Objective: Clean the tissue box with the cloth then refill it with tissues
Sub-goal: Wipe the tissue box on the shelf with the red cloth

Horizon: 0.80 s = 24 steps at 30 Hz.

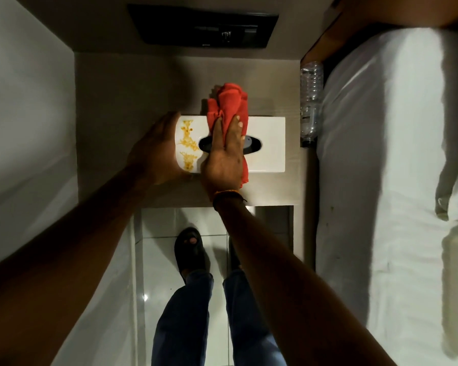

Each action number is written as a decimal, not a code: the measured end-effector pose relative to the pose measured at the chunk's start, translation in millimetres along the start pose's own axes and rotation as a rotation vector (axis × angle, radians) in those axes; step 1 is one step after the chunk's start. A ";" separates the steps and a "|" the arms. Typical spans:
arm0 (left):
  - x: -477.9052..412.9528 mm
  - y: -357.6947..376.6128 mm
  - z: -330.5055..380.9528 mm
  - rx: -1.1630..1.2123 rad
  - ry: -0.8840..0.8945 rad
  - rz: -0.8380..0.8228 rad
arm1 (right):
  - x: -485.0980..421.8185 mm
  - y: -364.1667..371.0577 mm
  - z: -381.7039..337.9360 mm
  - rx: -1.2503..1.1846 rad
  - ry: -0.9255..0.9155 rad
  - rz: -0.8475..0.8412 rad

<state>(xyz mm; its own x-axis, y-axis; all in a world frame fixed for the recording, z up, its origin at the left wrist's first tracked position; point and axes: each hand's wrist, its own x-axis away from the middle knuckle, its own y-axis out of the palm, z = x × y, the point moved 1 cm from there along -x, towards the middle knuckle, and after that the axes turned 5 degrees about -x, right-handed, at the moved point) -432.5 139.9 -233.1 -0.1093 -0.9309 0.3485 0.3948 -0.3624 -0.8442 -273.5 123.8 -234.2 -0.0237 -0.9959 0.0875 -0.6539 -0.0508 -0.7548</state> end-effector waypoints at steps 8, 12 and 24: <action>-0.3 -0.7 3.4 0.014 0.002 -0.023 | 1.0 10.5 -3.4 0.033 -0.037 -0.095; 0.1 -0.5 3.6 -0.018 -0.015 -0.032 | 1.6 9.2 -4.5 0.040 -0.068 -0.122; 0.8 -17.2 11.3 -0.080 0.130 -0.002 | -30.8 -77.1 96.9 0.126 -0.176 -0.113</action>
<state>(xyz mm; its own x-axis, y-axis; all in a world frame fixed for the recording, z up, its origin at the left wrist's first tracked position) -429.1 146.0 -213.7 -0.2295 -0.9262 0.2991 0.3214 -0.3622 -0.8749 -149.1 151.1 -241.7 0.1832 -0.9806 0.0700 -0.5455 -0.1607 -0.8225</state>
